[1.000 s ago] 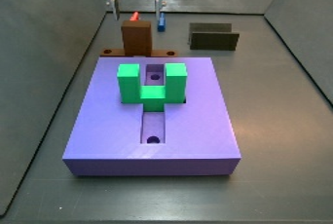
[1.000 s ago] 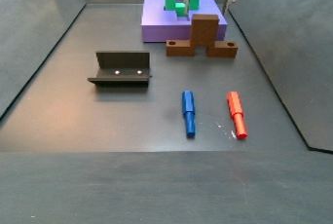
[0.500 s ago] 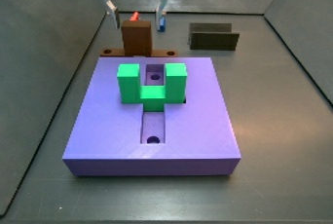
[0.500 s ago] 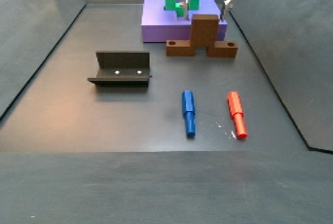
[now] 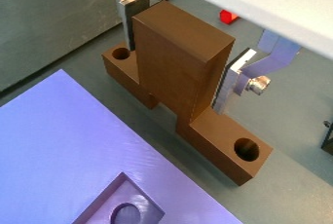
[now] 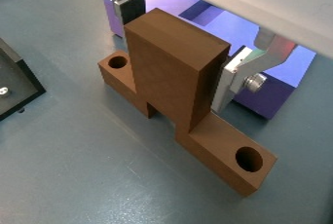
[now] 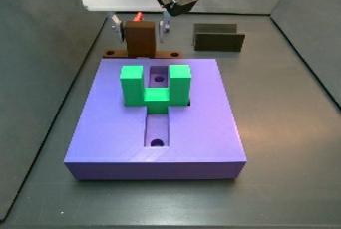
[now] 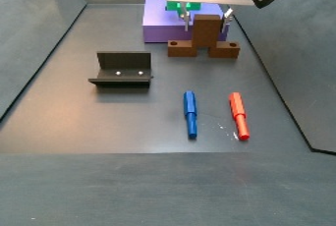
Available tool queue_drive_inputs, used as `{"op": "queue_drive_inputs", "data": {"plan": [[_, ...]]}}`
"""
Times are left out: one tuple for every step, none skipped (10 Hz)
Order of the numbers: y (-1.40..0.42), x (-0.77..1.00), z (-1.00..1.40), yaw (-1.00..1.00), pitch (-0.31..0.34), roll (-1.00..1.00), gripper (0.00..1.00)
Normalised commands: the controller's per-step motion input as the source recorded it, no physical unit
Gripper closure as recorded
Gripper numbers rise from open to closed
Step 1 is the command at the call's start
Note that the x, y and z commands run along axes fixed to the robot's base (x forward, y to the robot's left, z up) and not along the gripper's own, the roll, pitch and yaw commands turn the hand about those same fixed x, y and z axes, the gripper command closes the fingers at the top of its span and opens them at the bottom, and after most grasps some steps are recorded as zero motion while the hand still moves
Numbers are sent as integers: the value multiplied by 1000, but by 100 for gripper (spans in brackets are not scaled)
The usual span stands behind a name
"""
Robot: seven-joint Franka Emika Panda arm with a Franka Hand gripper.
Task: Pick up the brown object. Move up. Move to above the board. Insert the brown object.
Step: Pick up the brown object.
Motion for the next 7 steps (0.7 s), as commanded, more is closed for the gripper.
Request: {"op": "queue_drive_inputs", "data": {"plan": [[91,0,-11,-89,20,49,0],[51,0,0,-49,23,0,0],[31,0,0,-3,16,0,0],[0,0,0,0,0,7,0],[0,0,0,0,0,0,0],[0,0,0,0,0,0,100],[0,0,0,0,0,0,100]]}}
